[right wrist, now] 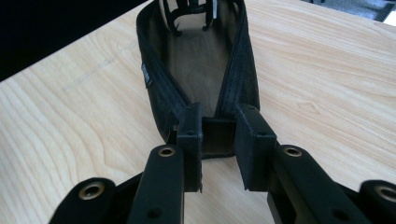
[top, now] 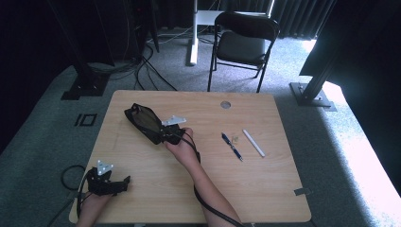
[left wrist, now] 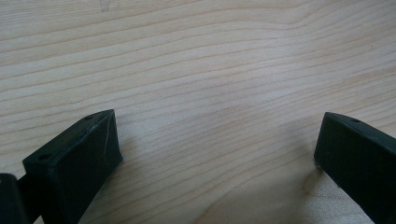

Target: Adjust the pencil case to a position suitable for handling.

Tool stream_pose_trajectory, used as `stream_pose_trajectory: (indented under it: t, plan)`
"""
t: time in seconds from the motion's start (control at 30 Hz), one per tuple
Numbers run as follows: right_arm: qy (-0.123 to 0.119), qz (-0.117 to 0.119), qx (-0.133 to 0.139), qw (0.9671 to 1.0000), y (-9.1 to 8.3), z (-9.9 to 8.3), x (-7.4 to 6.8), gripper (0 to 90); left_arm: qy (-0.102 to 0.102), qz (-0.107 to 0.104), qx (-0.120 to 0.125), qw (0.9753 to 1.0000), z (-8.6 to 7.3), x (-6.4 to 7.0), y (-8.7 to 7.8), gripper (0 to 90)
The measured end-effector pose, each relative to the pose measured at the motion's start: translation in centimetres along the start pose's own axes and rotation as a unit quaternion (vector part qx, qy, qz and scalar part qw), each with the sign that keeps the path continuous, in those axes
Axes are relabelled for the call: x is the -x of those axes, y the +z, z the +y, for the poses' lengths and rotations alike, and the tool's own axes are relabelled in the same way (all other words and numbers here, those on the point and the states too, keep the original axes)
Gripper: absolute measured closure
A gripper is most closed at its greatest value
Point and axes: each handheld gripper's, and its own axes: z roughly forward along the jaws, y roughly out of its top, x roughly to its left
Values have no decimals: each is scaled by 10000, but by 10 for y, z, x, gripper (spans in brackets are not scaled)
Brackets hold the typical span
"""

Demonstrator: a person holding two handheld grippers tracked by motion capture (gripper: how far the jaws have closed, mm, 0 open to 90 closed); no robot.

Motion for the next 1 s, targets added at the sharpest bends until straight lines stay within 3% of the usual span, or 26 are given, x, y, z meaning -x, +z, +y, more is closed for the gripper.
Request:
stream_pose_trajectory:
  t: [0.8,1.0]
  plan:
    - [69,4,81,9999,-51,-36,23,731,-2,1,2,10000,0,0,0,5]
    - [65,-15,128,9999,-73,-47,29,731,-2,1,2,10000,0,0,0,5]
